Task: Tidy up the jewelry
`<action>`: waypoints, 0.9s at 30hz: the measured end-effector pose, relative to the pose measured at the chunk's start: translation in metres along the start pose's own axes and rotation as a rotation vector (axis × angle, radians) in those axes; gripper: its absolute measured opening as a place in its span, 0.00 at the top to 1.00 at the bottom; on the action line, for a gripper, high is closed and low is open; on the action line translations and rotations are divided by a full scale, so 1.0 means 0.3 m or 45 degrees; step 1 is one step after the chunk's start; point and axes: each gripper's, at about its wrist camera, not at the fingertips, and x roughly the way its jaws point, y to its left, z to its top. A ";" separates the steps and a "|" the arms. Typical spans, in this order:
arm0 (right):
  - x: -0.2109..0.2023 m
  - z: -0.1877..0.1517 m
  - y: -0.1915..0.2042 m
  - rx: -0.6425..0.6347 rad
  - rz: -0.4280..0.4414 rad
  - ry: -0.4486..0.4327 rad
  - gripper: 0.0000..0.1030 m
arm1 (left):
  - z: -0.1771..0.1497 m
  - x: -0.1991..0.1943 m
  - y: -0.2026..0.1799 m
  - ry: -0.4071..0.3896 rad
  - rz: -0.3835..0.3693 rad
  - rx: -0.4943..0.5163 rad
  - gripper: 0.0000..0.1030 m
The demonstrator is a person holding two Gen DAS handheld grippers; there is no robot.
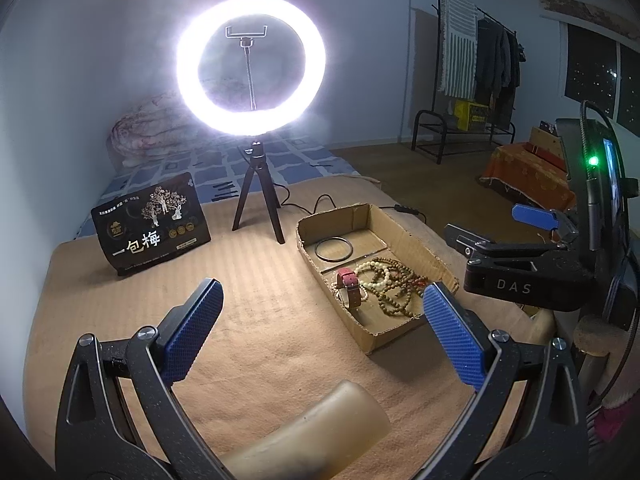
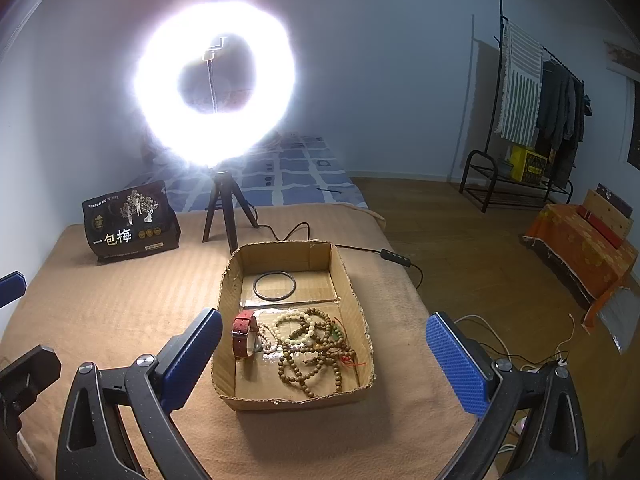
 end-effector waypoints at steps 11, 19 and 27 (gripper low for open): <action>0.000 0.000 0.001 -0.002 0.000 0.003 0.00 | 0.002 -0.002 -0.002 -0.001 0.002 -0.001 0.01; 0.002 -0.012 0.007 -0.011 0.002 0.006 0.00 | -0.002 -0.003 0.011 0.001 0.012 -0.007 0.01; 0.003 -0.016 0.014 -0.017 0.000 0.018 0.00 | 0.000 0.005 0.033 0.008 0.026 -0.021 0.01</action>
